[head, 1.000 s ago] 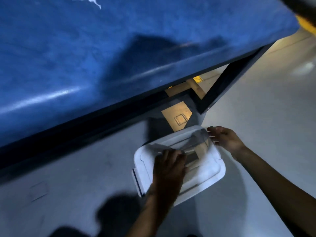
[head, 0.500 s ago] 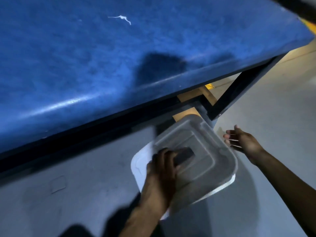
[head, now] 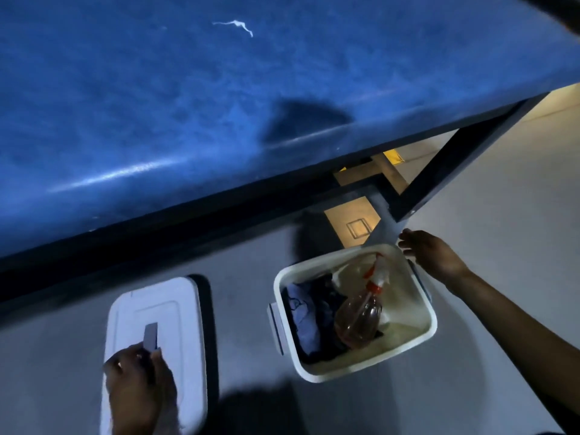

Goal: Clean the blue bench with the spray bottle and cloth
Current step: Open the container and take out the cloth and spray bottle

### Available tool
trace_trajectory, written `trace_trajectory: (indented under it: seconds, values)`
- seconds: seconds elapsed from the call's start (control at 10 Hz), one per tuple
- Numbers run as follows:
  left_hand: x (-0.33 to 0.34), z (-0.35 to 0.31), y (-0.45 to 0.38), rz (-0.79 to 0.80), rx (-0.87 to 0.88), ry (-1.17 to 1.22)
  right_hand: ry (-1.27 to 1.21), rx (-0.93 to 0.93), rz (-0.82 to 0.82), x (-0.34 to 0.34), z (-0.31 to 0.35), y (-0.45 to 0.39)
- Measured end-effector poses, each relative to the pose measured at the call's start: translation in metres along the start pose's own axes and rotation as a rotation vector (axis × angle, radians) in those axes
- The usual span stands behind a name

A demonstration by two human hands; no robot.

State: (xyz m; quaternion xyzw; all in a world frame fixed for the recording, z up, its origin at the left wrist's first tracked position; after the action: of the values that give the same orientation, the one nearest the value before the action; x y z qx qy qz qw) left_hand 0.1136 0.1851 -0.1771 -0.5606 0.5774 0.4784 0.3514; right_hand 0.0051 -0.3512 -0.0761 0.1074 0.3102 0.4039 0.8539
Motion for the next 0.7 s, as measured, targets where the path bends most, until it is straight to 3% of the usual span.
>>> trace_trajectory:
  seconds: [0.1, 0.2, 0.3, 0.4, 0.5, 0.6, 0.7]
  values:
    - [0.027, 0.017, -0.003, 0.056, -0.006, -0.035, 0.379, -0.211, -0.074, -0.001, 0.005, 0.009]
    - [0.035, 0.02, 0.001, 0.066, -0.015, -0.001, 0.368, -0.322, -0.182, -0.002, 0.013, 0.022]
    - [0.016, -0.016, -0.006, -0.01, 0.005, 0.048, 0.422, -0.255, -0.175, -0.002, 0.019, 0.036]
    - [-0.029, -0.11, 0.002, -0.094, 0.353, 0.329, 0.391, -0.053, -0.11, -0.003, 0.011, 0.045]
    - [-0.04, -0.198, 0.04, 0.042, 0.816, 0.37, 0.078, 0.273, 0.094, 0.014, -0.018, 0.047]
    - [-0.006, -0.254, 0.067, 0.354, 1.004, -0.152, -0.088, 0.394, 0.226, 0.043, -0.038, 0.054]
    - [0.031, -0.273, 0.075, 0.617, 0.929, -0.855, -0.13, 0.392, 0.232, 0.07, -0.057, 0.057]
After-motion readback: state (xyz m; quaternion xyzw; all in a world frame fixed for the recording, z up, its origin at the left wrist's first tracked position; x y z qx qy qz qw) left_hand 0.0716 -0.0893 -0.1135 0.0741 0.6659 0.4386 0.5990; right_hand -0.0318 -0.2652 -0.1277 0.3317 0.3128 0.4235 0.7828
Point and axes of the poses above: each hand's wrist, its own y-axis away from the middle knuckle, its own x-axis out of the palm, z = x × y, the point moved 2 cm from there along -y, towards the middle knuckle, and after that the axes turned 12 degrees about -y, right-handed, at the moved point
